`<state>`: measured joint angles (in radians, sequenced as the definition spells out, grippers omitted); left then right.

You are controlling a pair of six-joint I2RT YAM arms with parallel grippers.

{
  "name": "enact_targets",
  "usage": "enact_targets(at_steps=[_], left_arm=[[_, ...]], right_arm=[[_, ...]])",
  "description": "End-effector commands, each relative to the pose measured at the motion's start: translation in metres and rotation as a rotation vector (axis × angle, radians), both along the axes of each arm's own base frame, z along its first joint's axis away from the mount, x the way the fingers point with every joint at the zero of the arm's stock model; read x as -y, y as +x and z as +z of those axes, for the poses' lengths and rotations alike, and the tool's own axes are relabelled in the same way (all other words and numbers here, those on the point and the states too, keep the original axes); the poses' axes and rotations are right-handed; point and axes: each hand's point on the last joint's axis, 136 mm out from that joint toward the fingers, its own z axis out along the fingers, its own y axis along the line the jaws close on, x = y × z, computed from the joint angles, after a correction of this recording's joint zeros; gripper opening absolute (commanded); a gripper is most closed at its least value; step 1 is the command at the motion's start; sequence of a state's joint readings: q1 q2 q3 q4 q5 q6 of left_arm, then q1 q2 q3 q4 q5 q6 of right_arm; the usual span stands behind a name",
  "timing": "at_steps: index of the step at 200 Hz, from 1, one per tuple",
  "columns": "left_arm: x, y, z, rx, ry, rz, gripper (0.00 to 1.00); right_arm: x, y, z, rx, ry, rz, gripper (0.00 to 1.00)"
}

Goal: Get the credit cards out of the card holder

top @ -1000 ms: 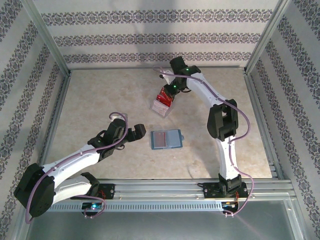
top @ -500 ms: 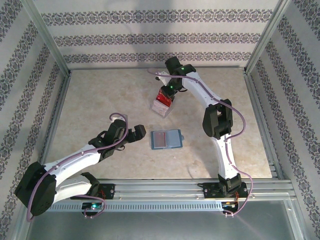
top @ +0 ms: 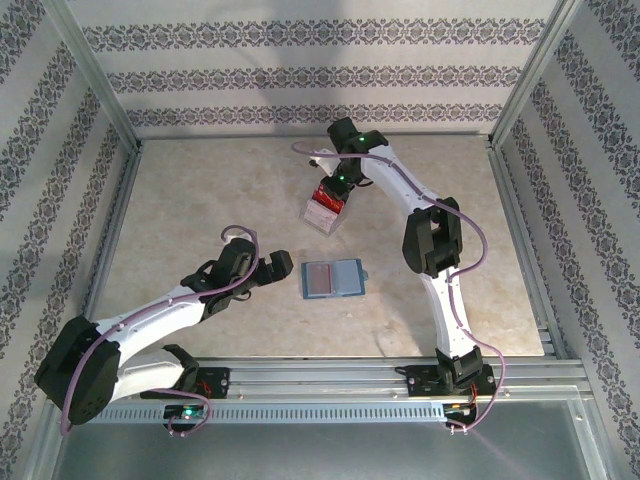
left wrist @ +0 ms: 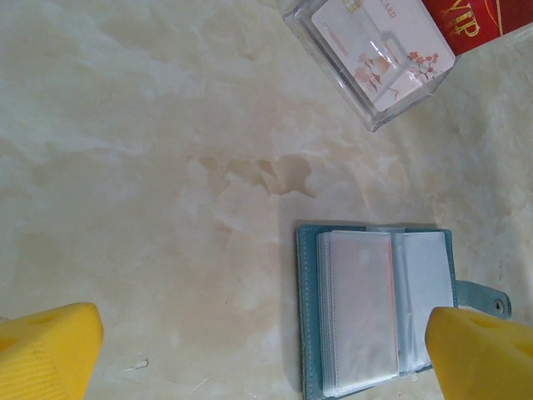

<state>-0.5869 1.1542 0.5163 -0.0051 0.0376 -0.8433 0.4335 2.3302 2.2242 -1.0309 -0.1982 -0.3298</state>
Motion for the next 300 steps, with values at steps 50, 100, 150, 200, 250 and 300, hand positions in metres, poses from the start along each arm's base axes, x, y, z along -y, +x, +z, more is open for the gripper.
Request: enact_targets(at_steps=[50,100,150,200,250,300], left_arm=[[0.001,0.008,0.01,0.031,-0.036,0.014,0.99],[0.0,0.008,0.01,0.033,-0.036,0.02,0.99],[-0.003,0.009,0.008,0.035,-0.042,0.042,0.99],[-0.02,0.008,0.005,0.043,-0.044,0.125,0.99],[-0.039,0.007,0.008,0.064,-0.036,0.2,0.99],[-0.046,0.004,0.006,0.056,-0.031,0.217,0.99]], right_arm=[[-0.001,0.005,0.004,0.039,-0.062,-0.006,0.21],[0.001,-0.001,0.036,0.073,-0.023,-0.084,0.22],[0.003,-0.038,0.064,0.097,0.073,-0.241,0.31],[0.01,-0.104,0.049,0.042,0.07,-0.369,0.34],[0.002,-0.166,0.012,-0.01,0.004,-0.429,0.37],[-0.021,-0.204,-0.032,-0.07,-0.088,-0.422,0.45]])
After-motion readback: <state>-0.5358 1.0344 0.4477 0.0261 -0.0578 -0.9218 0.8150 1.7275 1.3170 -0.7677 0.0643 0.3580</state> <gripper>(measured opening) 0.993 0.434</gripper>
